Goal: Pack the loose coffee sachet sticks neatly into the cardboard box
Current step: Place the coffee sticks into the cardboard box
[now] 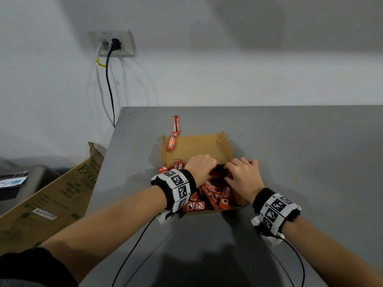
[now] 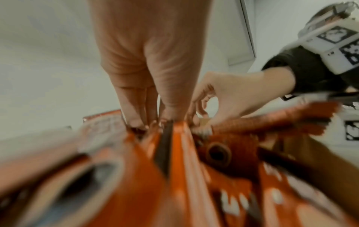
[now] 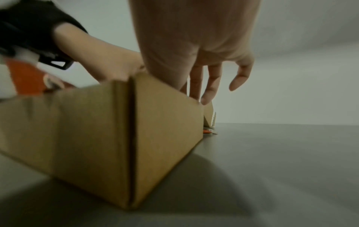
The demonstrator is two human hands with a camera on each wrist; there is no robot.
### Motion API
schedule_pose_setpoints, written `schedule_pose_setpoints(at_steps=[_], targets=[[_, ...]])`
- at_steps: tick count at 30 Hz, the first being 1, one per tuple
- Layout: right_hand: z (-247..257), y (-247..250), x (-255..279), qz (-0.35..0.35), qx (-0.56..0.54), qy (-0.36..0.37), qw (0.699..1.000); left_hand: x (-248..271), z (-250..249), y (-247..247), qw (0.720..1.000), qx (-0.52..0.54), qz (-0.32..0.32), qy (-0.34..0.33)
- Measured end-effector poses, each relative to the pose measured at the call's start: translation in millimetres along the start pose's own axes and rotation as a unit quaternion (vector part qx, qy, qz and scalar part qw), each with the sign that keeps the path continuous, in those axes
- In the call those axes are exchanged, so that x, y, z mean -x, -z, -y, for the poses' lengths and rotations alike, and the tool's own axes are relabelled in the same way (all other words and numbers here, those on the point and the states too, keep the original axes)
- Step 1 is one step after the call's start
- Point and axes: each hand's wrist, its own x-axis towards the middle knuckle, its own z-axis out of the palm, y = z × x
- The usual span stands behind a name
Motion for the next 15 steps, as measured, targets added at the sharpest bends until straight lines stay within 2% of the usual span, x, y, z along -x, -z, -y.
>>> schedule_pose_setpoints(at_steps=[3,5,7,9,12,15], targets=[[-3.5,8.9,2.1,-0.005,-0.044,-0.006,0.999,3.6,14.6,7.7,0.997,0.061,-0.039,0.019],[-4.9,14.2,4.5,0.036,-0.075,0.02,0.996,8.4,26.2,12.0,0.993,0.094,-0.068,0.021],[-5.2,17.7,7.7,0.116,-0.093,0.071,0.986,16.6,32.7,13.5,0.992,0.113,-0.048,-0.002],[-5.3,21.4,10.7,0.176,-0.081,0.101,0.976,24.6,32.4,9.7,0.992,0.117,-0.007,-0.052],[-5.2,24.5,11.7,0.2,-0.035,0.133,0.97,31.7,27.0,-6.2,0.988,0.061,0.026,-0.136],[-2.9,26.3,8.7,0.208,-0.012,0.158,0.965,33.3,24.4,-22.3,0.986,-0.025,0.051,-0.158]])
